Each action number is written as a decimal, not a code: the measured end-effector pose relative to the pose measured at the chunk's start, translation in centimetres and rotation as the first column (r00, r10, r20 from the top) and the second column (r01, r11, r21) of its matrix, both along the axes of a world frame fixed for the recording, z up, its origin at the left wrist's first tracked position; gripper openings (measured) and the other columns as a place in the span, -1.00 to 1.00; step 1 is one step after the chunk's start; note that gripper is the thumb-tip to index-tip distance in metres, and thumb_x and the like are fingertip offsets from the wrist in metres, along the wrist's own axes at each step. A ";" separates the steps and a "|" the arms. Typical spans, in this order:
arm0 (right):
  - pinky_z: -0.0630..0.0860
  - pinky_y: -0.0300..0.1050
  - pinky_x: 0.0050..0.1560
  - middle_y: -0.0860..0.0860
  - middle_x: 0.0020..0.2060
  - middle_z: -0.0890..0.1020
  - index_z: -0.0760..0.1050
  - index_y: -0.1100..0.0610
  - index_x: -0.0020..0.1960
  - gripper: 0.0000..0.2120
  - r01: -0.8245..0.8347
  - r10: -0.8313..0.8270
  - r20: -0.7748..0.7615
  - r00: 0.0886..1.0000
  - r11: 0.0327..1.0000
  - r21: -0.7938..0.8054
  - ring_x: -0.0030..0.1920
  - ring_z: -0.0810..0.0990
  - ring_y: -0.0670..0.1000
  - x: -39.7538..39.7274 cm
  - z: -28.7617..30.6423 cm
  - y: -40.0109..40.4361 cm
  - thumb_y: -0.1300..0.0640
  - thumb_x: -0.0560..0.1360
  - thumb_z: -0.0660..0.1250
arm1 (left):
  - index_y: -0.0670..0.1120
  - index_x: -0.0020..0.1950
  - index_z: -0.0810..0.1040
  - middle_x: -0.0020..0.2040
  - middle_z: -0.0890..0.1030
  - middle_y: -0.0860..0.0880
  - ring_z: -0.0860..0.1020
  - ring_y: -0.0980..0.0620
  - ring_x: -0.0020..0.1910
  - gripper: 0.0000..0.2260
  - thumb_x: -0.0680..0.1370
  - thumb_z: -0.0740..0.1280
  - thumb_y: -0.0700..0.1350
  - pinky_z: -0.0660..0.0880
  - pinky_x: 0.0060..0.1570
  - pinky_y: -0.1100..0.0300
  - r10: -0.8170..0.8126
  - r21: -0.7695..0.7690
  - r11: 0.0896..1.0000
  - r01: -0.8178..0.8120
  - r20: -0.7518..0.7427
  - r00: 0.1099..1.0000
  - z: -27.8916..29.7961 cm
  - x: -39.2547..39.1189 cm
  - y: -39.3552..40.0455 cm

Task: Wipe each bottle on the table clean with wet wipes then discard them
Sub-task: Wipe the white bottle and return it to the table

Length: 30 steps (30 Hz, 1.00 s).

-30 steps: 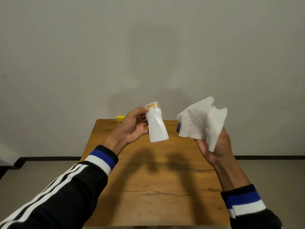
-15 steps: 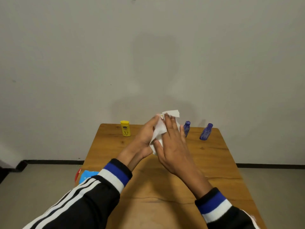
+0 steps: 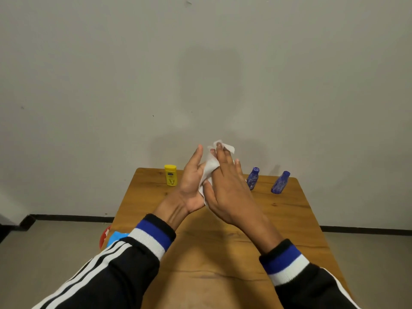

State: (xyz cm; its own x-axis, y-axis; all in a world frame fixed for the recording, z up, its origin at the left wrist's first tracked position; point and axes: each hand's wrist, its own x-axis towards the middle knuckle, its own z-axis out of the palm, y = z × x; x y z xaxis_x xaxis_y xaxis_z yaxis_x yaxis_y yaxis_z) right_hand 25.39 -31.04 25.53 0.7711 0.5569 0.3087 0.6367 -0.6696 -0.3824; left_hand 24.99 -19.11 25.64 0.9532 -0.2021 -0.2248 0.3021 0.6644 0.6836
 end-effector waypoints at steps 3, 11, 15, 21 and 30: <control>-0.01 0.13 0.57 0.12 0.59 0.02 0.10 0.22 0.57 -0.44 -0.023 0.026 0.075 0.997 0.999 -0.029 0.59 -0.10 0.05 -1.8 -0.5 -0.1 0.03 0.62 0.06 | -0.23 0.37 0.54 0.22 0.61 -0.24 0.60 -0.19 0.22 -0.28 0.59 0.11 0.37 0.53 0.26 -0.04 -0.002 -0.029 1.000 0.002 -0.003 1.000 0.5 0.6 1.3; -0.11 0.18 0.56 0.09 0.60 0.00 -0.12 0.17 0.61 -0.28 0.000 0.006 0.046 0.999 0.991 -0.130 0.59 -0.13 0.05 -2.7 -1.3 -0.2 -0.02 0.55 0.08 | -0.24 0.25 0.61 0.08 0.69 -0.20 0.67 -0.13 0.08 -0.46 0.61 0.21 0.21 0.61 0.11 0.03 -0.075 -0.056 0.996 0.073 -0.033 0.997 -0.7 0.1 0.8; -0.12 0.14 0.57 0.08 0.61 -0.08 -0.15 0.15 0.60 -0.23 0.005 -0.002 0.028 1.000 0.990 -0.140 0.59 -0.18 0.04 -1.1 0.3 0.6 -0.01 0.52 0.12 | -0.20 0.19 0.68 0.11 0.70 -0.18 0.67 -0.12 0.11 -0.52 0.65 0.18 0.15 0.61 0.14 0.03 -0.037 -0.053 0.998 0.037 -0.012 0.999 -0.1 0.6 1.2; -0.01 0.08 0.56 0.07 0.60 0.04 -0.11 0.14 0.61 -0.30 -0.051 0.052 0.032 0.998 0.998 -0.043 0.59 -0.13 -0.01 -4.5 -3.3 -0.1 -0.06 0.58 0.06 | -0.26 0.36 0.49 0.24 0.55 -0.28 0.54 -0.21 0.21 -0.33 0.61 0.11 0.30 0.37 0.38 -0.10 -0.013 0.037 0.999 0.016 -0.096 0.995 -0.3 1.6 3.6; -0.05 -0.04 0.57 0.06 0.59 0.07 -0.01 0.16 0.60 -0.37 -0.002 0.000 0.031 1.000 0.997 0.075 0.59 -0.03 -0.02 1.8 0.1 2.1 -0.04 0.59 -0.02 | -0.12 0.38 0.57 0.32 0.60 -0.16 0.58 -0.07 0.29 -0.48 0.66 0.14 0.22 0.53 0.28 0.08 0.051 0.048 0.998 -0.051 -0.006 0.999 -0.7 0.6 1.3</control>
